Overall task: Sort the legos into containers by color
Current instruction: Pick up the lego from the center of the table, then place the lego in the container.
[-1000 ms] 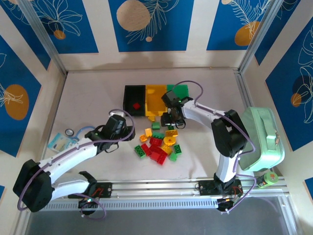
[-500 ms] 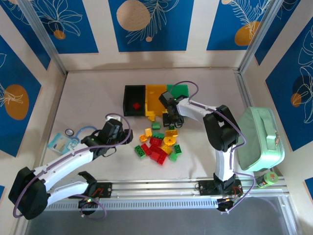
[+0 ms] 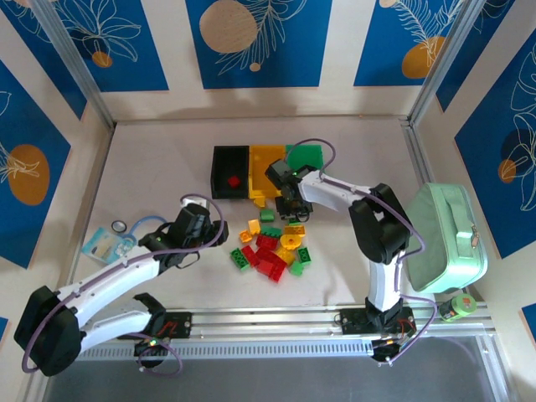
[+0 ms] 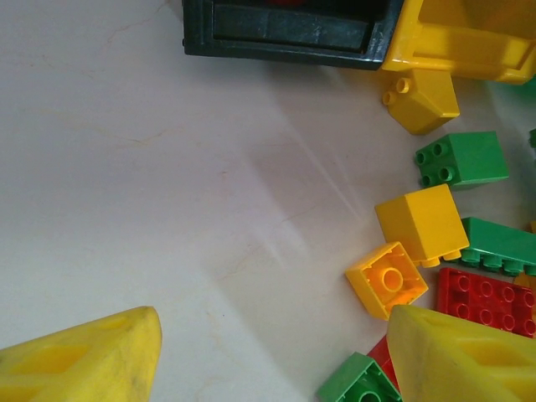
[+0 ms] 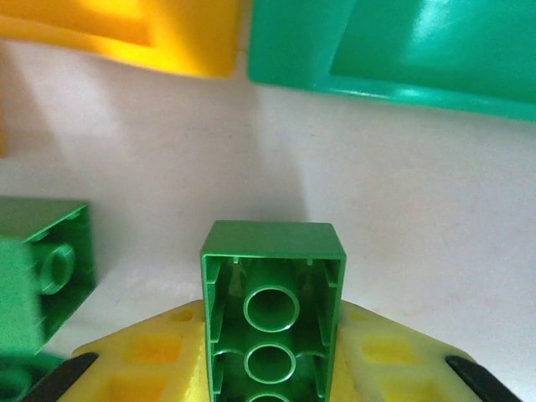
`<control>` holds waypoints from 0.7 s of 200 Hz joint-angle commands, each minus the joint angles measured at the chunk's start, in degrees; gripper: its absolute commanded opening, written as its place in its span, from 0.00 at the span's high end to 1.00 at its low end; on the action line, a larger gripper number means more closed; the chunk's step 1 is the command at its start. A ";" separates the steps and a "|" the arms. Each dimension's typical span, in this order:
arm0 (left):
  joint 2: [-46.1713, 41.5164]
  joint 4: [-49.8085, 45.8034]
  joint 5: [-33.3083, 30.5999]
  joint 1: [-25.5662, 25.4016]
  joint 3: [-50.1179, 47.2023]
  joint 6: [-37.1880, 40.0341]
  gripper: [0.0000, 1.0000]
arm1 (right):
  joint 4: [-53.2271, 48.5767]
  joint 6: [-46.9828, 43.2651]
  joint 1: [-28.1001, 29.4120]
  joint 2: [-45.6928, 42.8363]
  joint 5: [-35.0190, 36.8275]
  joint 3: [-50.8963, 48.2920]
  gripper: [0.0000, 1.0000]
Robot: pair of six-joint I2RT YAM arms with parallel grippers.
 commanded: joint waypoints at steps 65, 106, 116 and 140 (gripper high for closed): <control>-0.59 0.97 -0.10 -2.06 0.14 -0.76 0.29 | -3.74 -5.24 -9.72 -6.88 -2.23 10.02 0.71; -1.29 0.10 0.14 -3.07 0.23 -1.09 0.29 | -6.00 -7.80 -14.55 1.95 -4.05 19.10 0.71; -1.31 -0.12 0.50 -3.30 0.29 -1.14 0.29 | -6.05 -7.76 -15.33 3.76 -3.94 20.70 0.71; -1.16 -0.20 1.03 -3.90 0.43 -1.14 0.29 | -7.66 -8.26 -16.11 7.51 -3.78 24.92 0.60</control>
